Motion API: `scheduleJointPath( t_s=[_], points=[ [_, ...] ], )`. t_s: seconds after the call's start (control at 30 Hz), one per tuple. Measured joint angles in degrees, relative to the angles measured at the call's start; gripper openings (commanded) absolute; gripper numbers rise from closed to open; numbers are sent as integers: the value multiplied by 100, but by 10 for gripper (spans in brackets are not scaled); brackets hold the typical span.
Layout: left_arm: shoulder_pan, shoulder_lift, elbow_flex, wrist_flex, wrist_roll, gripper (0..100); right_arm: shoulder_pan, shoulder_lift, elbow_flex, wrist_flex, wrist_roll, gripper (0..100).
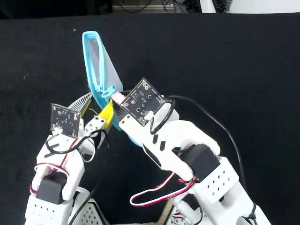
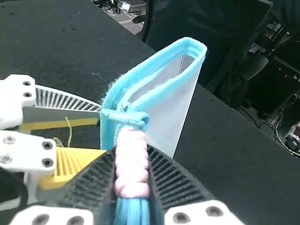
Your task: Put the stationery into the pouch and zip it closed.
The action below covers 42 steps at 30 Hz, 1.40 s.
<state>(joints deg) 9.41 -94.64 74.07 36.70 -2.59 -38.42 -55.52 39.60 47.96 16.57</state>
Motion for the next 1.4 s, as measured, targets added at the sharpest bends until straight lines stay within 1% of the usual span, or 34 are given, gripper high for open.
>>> scheduleJointPath(
  t_s=[0.17,0.43,0.57,0.7,0.83,0.9,1.0,1.13,1.2,1.4],
  points=[
    [18,53,0,0,0,30,35,0,0,0,0,10],
    [105,70,-615,818,-9,30,35,0,-18,0,-44,10],
    [105,79,-1046,1160,-686,30,35,0,-211,0,-440,10],
    [79,114,-1714,1890,-1433,30,35,0,-211,44,-510,10],
    [97,149,-2084,2804,-2224,30,35,-9,-211,651,-527,11],
    [105,114,-2154,3138,-2391,30,35,-9,-211,1037,-527,11],
    [105,79,-2189,3314,-2409,30,35,-9,-211,1459,-527,26],
    [105,79,-2189,3323,-2374,30,35,-9,-211,1793,-527,123],
    [105,62,-2136,3323,-2259,30,35,-9,-211,1925,-527,151],
    [105,53,-1960,3112,-2066,30,35,-369,-211,2163,-527,152]
  ],
)
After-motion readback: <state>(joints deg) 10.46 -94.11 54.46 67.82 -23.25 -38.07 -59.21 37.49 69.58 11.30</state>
